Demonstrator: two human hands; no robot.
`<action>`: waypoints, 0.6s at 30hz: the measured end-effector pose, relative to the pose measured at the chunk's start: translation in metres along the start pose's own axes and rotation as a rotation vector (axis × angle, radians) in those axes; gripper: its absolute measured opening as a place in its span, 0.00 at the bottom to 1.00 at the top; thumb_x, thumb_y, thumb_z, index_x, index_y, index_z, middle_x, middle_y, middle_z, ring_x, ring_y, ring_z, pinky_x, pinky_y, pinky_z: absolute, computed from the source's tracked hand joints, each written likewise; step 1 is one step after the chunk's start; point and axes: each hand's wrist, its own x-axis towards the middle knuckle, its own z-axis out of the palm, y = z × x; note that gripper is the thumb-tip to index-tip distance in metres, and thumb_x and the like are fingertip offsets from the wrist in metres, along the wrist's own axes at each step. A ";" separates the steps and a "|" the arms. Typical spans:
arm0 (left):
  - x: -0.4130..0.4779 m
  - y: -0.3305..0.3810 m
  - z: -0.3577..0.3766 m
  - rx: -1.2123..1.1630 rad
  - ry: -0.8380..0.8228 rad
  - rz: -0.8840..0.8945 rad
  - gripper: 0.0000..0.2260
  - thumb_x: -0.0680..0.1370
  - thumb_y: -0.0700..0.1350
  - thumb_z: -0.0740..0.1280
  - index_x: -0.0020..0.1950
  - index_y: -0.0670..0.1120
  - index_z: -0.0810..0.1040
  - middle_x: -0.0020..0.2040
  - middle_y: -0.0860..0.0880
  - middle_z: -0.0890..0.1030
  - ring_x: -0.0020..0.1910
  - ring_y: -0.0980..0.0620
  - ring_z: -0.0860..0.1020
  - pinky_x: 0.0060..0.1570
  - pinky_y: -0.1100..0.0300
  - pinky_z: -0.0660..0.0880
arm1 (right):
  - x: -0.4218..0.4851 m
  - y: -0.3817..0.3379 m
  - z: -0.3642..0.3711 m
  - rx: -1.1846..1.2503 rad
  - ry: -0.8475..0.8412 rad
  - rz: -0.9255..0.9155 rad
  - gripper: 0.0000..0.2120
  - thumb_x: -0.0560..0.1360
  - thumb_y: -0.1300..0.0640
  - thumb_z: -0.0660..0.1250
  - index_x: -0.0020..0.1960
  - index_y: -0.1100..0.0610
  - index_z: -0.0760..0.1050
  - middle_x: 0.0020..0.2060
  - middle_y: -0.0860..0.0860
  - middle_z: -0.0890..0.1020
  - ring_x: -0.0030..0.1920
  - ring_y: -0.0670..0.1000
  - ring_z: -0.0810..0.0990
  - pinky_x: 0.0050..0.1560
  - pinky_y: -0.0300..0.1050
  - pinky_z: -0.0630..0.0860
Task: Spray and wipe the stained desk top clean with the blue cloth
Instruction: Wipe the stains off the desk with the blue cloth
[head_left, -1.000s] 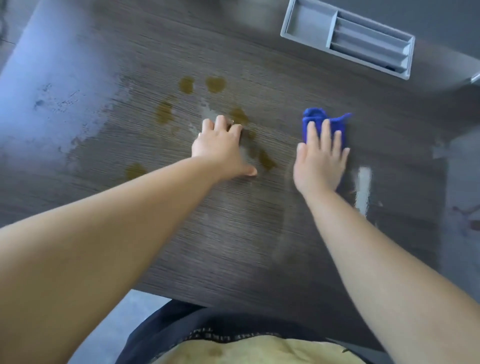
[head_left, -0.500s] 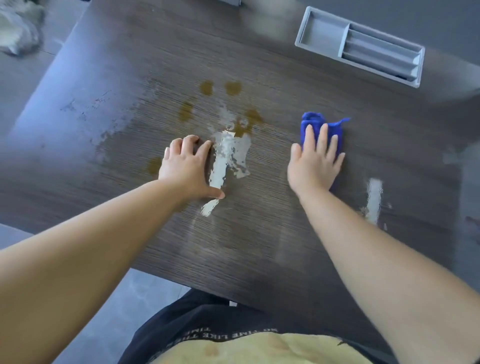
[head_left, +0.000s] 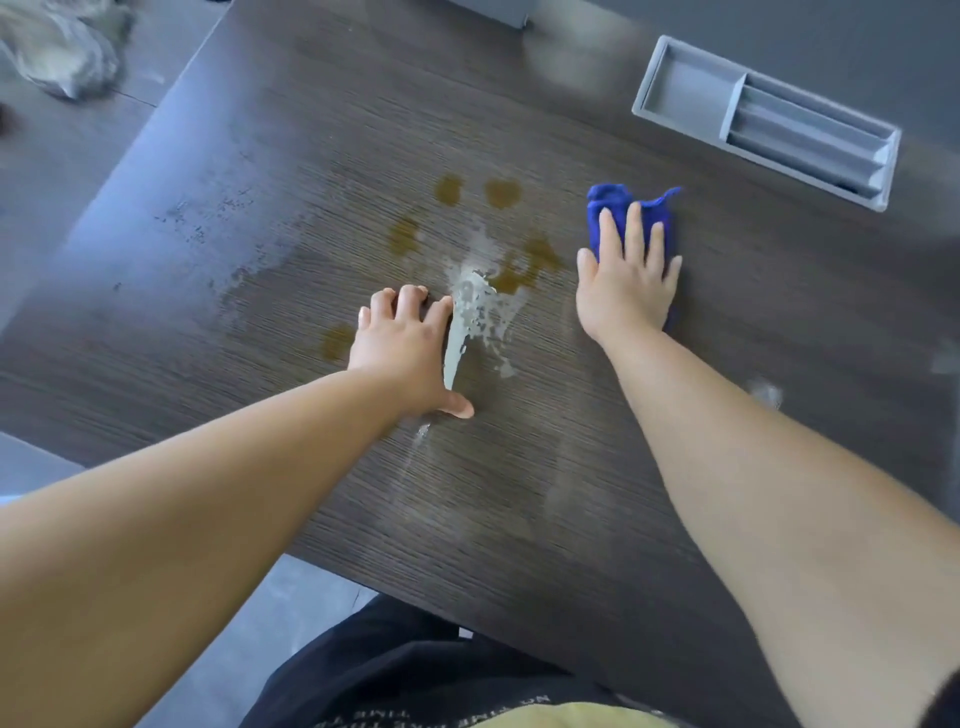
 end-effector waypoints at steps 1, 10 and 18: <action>0.001 0.000 -0.001 0.001 -0.004 -0.001 0.54 0.59 0.68 0.73 0.76 0.50 0.51 0.73 0.46 0.55 0.71 0.41 0.54 0.70 0.48 0.59 | -0.002 -0.017 0.002 0.005 -0.004 -0.017 0.25 0.82 0.44 0.46 0.77 0.47 0.47 0.77 0.48 0.45 0.77 0.55 0.45 0.74 0.59 0.44; 0.000 -0.002 0.002 -0.014 0.008 0.012 0.52 0.59 0.68 0.73 0.75 0.50 0.54 0.73 0.46 0.55 0.71 0.40 0.54 0.71 0.49 0.57 | -0.070 0.059 0.014 -0.082 0.020 -0.713 0.22 0.78 0.47 0.54 0.71 0.48 0.64 0.72 0.51 0.66 0.71 0.57 0.64 0.68 0.64 0.60; 0.000 -0.004 0.004 -0.021 0.012 0.007 0.52 0.59 0.69 0.72 0.75 0.50 0.53 0.73 0.46 0.55 0.71 0.39 0.53 0.72 0.48 0.56 | -0.040 -0.034 0.021 0.018 0.065 -0.114 0.25 0.80 0.45 0.50 0.76 0.49 0.55 0.77 0.51 0.53 0.76 0.57 0.51 0.72 0.61 0.49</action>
